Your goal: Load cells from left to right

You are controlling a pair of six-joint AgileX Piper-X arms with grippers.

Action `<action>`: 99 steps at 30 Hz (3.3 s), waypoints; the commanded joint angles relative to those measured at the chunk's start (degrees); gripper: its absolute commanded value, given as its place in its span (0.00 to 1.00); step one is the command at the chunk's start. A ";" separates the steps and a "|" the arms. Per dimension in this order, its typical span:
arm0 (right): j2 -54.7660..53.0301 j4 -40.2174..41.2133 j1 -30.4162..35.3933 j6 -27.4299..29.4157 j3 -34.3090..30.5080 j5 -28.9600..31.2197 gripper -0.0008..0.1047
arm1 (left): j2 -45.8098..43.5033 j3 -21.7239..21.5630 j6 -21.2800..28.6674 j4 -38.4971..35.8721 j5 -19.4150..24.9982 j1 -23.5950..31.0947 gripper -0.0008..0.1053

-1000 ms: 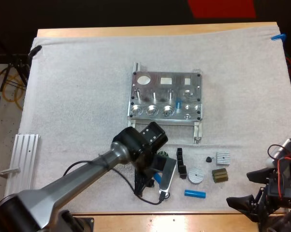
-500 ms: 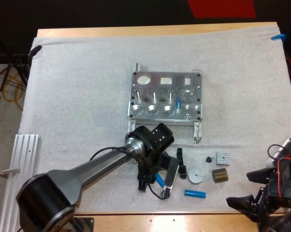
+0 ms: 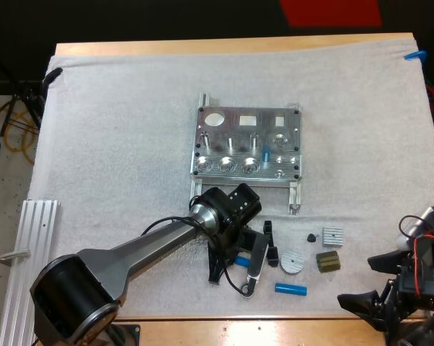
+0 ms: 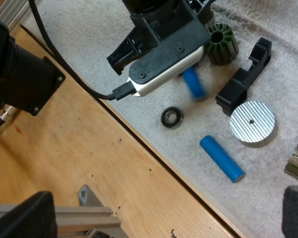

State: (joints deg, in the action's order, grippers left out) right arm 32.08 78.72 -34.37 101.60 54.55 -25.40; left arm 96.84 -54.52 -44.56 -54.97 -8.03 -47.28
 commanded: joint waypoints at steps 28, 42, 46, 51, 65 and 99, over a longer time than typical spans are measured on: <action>1.25 -15.97 0.02 -11.96 0.08 5.48 0.85 | -35.56 0.12 -16.19 -4.31 1.01 2.63 0.01; 17.31 -30.52 0.02 -13.22 0.08 -7.38 0.58 | -50.05 0.12 -17.18 -4.31 -0.78 2.63 0.01; 22.82 -36.26 0.02 -13.51 0.08 -15.05 0.50 | -50.07 0.12 -17.18 -4.31 -1.23 2.63 0.01; 27.76 -41.10 0.02 -16.24 0.08 -19.70 0.49 | -50.07 0.12 -17.18 -4.31 -1.23 2.63 0.01; 32.72 -50.73 -11.39 -19.94 0.02 -15.95 0.49 | -47.21 0.12 -18.24 -3.10 0.62 2.63 0.01; 33.84 -39.94 -12.30 -12.66 9.13 12.53 0.01 | -60.14 -0.75 -35.11 -5.20 9.84 2.63 0.53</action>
State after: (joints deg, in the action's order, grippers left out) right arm 65.93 36.83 -46.86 87.30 62.55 -14.81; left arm 37.18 -54.85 -77.82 -60.18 0.00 -44.60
